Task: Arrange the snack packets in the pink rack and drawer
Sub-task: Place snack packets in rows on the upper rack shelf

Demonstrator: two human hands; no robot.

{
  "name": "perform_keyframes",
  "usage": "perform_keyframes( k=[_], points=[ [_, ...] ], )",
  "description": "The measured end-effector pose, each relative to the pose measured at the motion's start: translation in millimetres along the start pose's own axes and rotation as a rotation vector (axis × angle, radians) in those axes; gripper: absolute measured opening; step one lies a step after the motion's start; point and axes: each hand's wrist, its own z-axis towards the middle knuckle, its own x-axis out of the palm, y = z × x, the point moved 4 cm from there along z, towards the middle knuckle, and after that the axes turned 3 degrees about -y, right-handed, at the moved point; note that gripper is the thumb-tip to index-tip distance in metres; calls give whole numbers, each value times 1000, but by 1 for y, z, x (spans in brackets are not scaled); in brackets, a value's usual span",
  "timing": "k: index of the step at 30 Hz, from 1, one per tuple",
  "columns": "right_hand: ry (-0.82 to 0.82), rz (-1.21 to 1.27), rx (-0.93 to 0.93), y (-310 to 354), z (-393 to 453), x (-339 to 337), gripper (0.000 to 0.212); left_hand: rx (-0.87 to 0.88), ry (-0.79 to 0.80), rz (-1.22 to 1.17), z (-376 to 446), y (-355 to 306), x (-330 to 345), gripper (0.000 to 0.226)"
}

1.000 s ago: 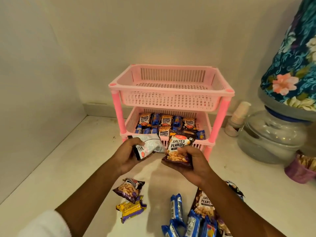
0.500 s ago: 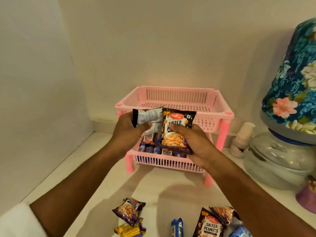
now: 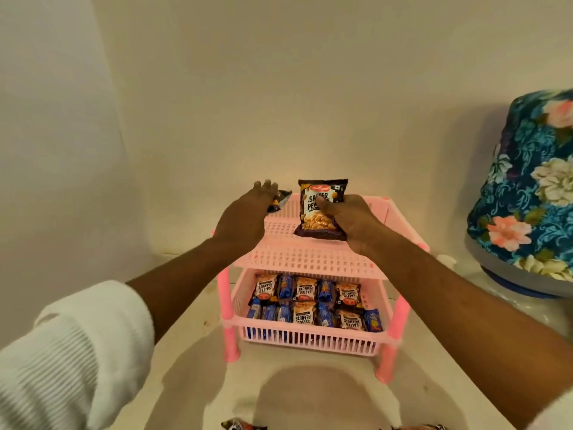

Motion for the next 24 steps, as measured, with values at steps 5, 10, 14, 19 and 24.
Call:
perform_keyframes(
  k=[5,10,14,19,24],
  points=[
    [-177,-277,-11,-7,43,13,24,68,206,299,37,11,37,78],
    [-98,-471,161,-26,74,21,25,86,250,354,64,28,65,41],
    [-67,-541,205,-34,103,28,17,145,258,387,85,46,79,30],
    [-82,-623,205,-36,141,32,24,173,370,364,95,61,113,27],
    [5,-888,189,-55,157,41,53,61,795,40,87,73,137,64]
  ],
)
